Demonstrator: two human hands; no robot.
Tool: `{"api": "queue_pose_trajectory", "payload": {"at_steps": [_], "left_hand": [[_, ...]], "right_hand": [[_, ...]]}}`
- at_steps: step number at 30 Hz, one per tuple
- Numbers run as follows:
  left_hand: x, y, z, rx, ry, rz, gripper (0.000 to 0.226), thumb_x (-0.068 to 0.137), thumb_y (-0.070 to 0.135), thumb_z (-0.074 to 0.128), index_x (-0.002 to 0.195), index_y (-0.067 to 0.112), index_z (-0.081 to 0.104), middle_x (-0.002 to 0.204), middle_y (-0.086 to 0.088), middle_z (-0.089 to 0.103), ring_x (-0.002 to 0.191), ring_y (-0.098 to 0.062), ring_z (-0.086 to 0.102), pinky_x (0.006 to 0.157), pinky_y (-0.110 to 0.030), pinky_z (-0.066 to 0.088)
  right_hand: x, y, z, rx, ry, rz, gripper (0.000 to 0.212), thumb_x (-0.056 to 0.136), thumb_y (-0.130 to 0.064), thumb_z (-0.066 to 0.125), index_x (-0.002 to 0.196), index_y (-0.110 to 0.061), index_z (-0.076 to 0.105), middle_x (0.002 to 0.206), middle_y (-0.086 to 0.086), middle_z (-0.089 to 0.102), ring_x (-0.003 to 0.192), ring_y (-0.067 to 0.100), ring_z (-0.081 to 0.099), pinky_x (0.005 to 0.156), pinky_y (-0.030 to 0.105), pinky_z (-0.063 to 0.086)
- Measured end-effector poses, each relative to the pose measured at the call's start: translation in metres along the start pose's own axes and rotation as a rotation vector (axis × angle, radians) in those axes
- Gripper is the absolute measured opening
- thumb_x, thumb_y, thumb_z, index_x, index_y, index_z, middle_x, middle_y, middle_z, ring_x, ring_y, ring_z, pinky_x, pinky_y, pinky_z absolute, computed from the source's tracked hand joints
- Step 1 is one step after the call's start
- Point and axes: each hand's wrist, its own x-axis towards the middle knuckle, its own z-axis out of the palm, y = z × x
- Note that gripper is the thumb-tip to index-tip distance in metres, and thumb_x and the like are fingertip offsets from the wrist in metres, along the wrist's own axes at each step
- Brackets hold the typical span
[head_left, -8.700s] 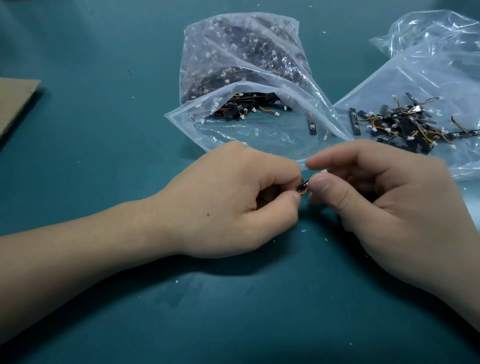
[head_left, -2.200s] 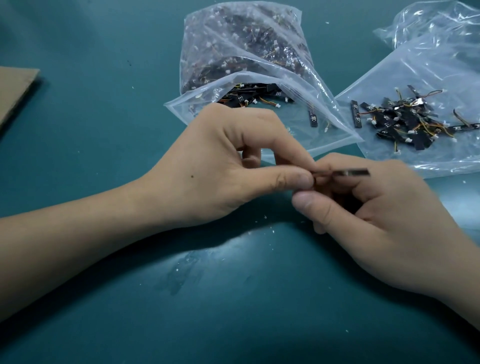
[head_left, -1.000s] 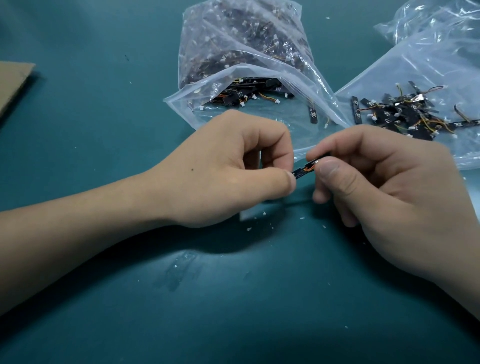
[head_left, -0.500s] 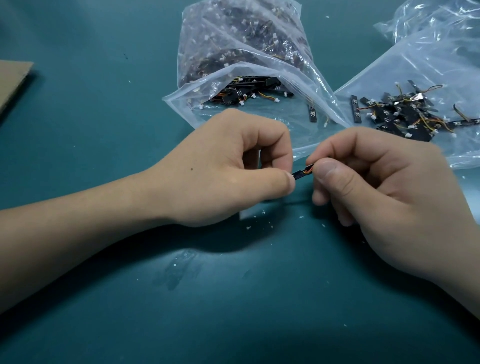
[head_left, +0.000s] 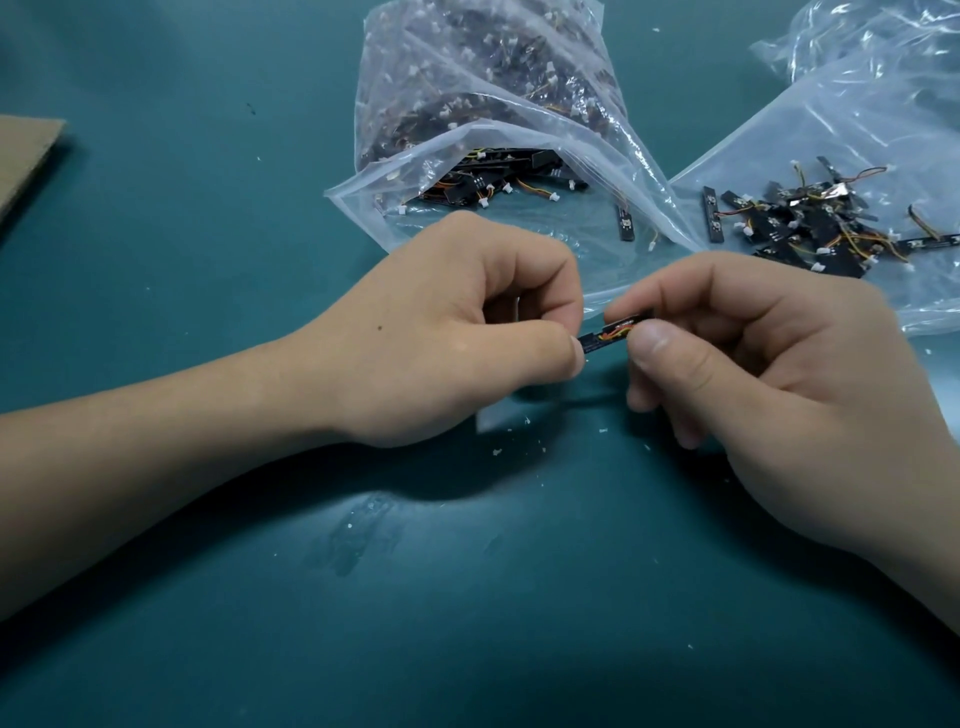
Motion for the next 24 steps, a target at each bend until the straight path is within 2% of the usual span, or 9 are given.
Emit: {"api": "queue_pose_trajectory", "payload": {"at_steps": [7,13,16,20,24], "left_hand": [[0.0002,0.0002,0.0014,0.003,-0.002,-0.002,0.015,0.081,0.016,0.068,0.069,0.011,0.059,0.052,0.012,0.048,0.049,-0.004,0.039,0.051,-0.015,0.033],[-0.0008,-0.0005,0.0013,0.032,0.035,0.018,0.014,0.082,0.018,0.068,0.072,0.012,0.061,0.056,0.007,0.051,0.050,-0.010,0.041,0.051,-0.021,0.035],[-0.0029,-0.0003,0.0034,0.092,0.086,0.066,0.011,0.086,0.017,0.068,0.077,0.016,0.061,0.057,0.009,0.050,0.049,-0.008,0.042,0.051,-0.018,0.034],[-0.0036,-0.0003,0.0053,0.145,0.138,0.092,0.010,0.088,0.016,0.067,0.079,0.017,0.061,0.056,0.011,0.050,0.047,-0.008,0.042,0.049,-0.015,0.033],[-0.0033,-0.0002,0.0065,0.152,0.168,0.094,0.011,0.087,0.016,0.065,0.079,0.019,0.059,0.056,0.014,0.049,0.047,-0.008,0.042,0.049,-0.015,0.032]], "right_hand": [[0.0005,-0.0001,0.0016,-0.080,0.010,0.000,0.010,0.099,-0.033,0.059,0.093,-0.032,0.067,0.068,-0.011,0.070,0.049,0.010,0.059,0.050,0.012,0.041],[0.0017,-0.0015,0.0019,-0.129,0.003,0.009,0.013,0.097,-0.040,0.053,0.092,-0.034,0.063,0.066,-0.008,0.067,0.050,0.019,0.058,0.048,0.021,0.044],[0.0014,-0.0028,0.0012,-0.086,0.022,0.008,0.014,0.095,-0.039,0.053,0.088,-0.031,0.063,0.066,-0.006,0.068,0.049,0.019,0.057,0.048,0.029,0.046],[0.0012,-0.0013,0.0006,-0.155,0.005,-0.002,0.016,0.096,-0.040,0.051,0.089,-0.030,0.060,0.065,-0.002,0.062,0.047,0.016,0.047,0.046,0.021,0.037],[0.0012,0.0000,0.0012,-0.145,0.011,0.007,0.016,0.097,-0.044,0.051,0.093,-0.032,0.061,0.065,0.002,0.060,0.050,0.020,0.046,0.047,0.026,0.037]]}}
